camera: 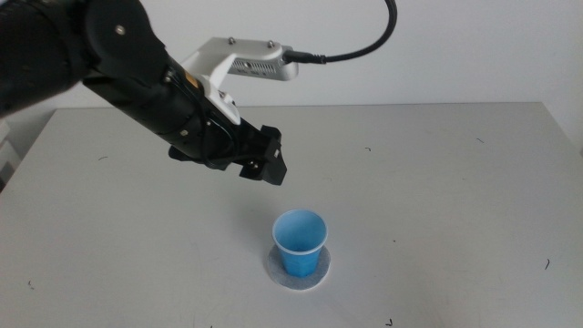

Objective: Place an empty cup on a cup mat.

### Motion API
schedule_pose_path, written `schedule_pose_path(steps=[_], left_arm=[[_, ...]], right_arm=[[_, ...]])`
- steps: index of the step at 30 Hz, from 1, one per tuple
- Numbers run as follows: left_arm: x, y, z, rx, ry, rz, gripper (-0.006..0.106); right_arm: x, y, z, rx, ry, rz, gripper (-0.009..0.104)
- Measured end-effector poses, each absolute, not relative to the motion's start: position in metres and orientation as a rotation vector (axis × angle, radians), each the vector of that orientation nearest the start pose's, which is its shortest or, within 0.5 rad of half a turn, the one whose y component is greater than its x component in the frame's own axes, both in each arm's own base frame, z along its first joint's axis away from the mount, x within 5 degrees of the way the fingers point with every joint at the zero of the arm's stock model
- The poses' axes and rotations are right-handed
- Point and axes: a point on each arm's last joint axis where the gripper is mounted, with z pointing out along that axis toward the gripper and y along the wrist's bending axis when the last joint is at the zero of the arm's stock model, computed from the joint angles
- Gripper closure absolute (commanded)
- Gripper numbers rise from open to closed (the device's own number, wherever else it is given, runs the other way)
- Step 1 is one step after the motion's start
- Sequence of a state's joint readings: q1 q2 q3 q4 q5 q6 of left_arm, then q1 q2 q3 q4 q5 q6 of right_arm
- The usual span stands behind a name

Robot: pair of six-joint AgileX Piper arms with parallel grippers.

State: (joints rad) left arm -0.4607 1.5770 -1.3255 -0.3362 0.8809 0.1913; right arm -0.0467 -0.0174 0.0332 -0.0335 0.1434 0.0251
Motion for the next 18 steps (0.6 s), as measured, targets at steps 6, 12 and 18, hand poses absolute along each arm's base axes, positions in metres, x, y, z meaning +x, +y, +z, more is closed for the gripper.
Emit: schedule_pose_path(steps=[6,12,18], left_arm=[[0.260,-0.135,0.361,0.660,2.449,-0.423,-0.005],[0.234,-0.103,0.395,0.600,2.349,-0.292,-0.005],[0.200,-0.052,0.394,0.369,2.295,-0.206,-0.005]], right_arm=[[0.056,-0.003,0.190,0.035,1.643,-0.046,0.001],[0.056,-0.003,0.190,0.035,1.643,-0.046,0.001],[0.056,-0.003,0.190,0.035,1.643,-0.046,0.001]])
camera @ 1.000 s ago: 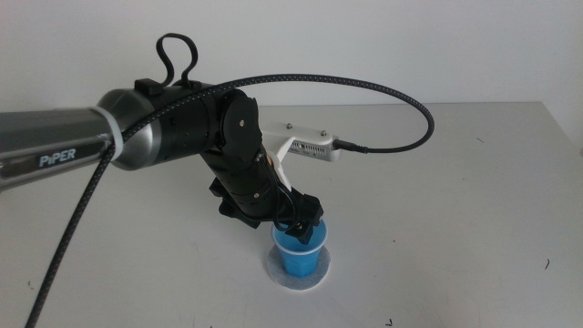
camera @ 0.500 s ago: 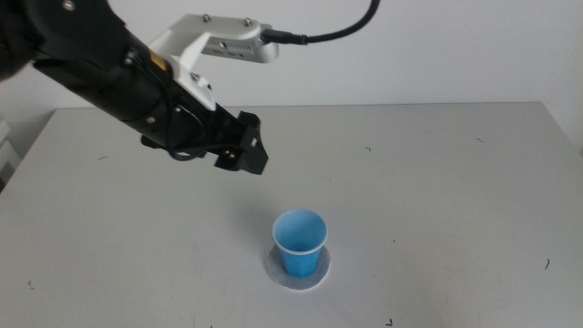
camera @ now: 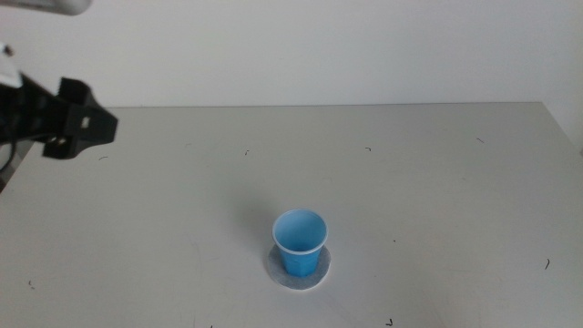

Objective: Place an empty cup on a cup mat.

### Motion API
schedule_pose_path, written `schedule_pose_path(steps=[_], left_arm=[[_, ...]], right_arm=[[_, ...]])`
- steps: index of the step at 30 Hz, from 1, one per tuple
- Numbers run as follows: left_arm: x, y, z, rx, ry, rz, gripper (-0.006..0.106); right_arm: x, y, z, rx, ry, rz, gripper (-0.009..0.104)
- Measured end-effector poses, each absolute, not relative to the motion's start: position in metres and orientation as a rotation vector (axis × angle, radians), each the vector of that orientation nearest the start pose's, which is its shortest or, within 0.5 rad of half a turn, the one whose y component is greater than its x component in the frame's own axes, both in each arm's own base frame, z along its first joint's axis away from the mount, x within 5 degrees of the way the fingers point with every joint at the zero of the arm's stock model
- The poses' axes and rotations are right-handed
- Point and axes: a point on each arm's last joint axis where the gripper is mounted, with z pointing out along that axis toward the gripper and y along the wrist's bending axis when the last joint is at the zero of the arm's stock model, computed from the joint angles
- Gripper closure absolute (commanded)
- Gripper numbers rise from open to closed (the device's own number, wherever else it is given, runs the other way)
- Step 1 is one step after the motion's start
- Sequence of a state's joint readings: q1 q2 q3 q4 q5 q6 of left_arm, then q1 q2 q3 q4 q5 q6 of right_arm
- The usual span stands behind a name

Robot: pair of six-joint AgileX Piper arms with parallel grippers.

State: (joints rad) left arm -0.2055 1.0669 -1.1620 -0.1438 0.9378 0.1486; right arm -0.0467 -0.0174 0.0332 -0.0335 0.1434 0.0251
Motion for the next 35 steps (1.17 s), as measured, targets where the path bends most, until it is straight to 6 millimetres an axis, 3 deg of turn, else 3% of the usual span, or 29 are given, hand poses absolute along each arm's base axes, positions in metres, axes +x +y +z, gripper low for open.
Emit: schedule_pose_path(steps=[6,15,21,27,30,35], left_arm=[[0.152,-0.012,0.368,0.124,2.129,-0.090,-0.005],[0.088,0.007,0.296,-0.066,1.820,0.057,-0.005],[0.070,0.006,0.238,-0.087,1.771,0.068,-0.005],[0.061,0.005,0.197,-0.091,1.792,0.064,-0.005],[0.057,0.004,0.185,-0.090,1.772,0.066,-0.005],[0.055,0.004,0.182,-0.087,1.749,0.068,-0.005]], right_arm=[[0.056,-0.003,0.190,0.035,1.643,-0.046,0.001],[0.056,-0.003,0.190,0.035,1.643,-0.046,0.001],[0.056,-0.003,0.190,0.035,1.643,-0.046,0.001],[0.056,-0.003,0.190,0.035,1.643,-0.046,0.001],[0.056,-0.003,0.190,0.035,1.643,-0.046,0.001],[0.056,-0.003,0.190,0.035,1.643,-0.046,0.001]])
